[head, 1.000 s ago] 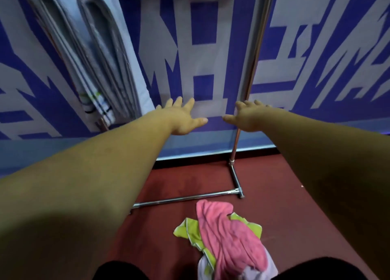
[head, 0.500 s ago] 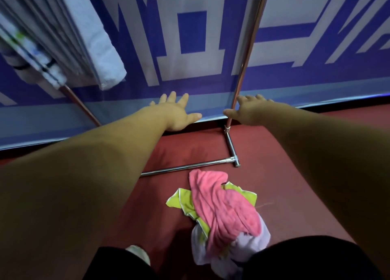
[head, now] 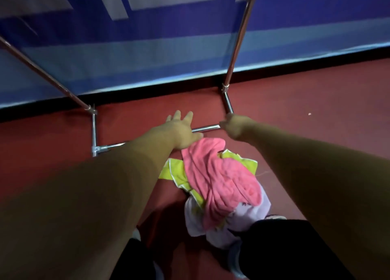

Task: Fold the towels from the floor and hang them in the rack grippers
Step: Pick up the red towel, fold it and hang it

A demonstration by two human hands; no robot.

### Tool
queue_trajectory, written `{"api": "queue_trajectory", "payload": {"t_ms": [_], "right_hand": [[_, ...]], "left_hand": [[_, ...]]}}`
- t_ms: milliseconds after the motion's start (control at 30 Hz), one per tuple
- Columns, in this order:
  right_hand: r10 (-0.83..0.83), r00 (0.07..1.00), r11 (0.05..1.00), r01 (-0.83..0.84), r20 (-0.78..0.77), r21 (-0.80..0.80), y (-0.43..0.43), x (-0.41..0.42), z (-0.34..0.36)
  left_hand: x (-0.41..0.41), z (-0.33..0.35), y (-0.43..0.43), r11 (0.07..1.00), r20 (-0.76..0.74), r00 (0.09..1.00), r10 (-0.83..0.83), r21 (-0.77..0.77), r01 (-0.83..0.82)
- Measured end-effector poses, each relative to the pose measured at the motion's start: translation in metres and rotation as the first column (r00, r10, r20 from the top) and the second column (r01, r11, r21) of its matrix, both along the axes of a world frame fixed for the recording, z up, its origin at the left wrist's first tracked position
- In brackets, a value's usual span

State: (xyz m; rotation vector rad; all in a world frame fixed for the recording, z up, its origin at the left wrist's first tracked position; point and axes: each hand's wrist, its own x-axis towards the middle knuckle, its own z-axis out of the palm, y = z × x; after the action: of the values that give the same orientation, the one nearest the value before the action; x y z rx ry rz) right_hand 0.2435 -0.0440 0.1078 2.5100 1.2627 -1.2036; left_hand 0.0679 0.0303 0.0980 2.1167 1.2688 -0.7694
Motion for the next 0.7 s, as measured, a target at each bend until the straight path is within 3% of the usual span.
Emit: {"api": "queue_trajectory", "payload": {"t_ms": [200,467,600,700], "right_hand": [[0.082,0.990,0.976,-0.103,-0.114,-0.194,-0.052,-0.014,-0.075],[0.174,0.946,0.930,-0.248,-0.272,-0.270,-0.077,-0.019,-0.114],[0.220,0.953,0.901,-0.279,-0.207,-0.331,-0.081,-0.013,-0.130],[0.206,0.970,0.949,-0.230,-0.129,-0.217,-0.079,-0.012,-0.135]], "left_hand": [[-0.007,-0.089,-0.034,0.997,-0.019,0.999,-0.031,-0.071,0.029],[-0.018,-0.154,-0.049,0.987,0.004,0.995,-0.100,-0.129,0.099],[-0.015,-0.160,-0.040,0.989,0.049,0.993,-0.110,-0.099,0.114],[-0.009,-0.160,-0.037,0.989,0.070,0.992,-0.101,-0.099,0.108]]}}
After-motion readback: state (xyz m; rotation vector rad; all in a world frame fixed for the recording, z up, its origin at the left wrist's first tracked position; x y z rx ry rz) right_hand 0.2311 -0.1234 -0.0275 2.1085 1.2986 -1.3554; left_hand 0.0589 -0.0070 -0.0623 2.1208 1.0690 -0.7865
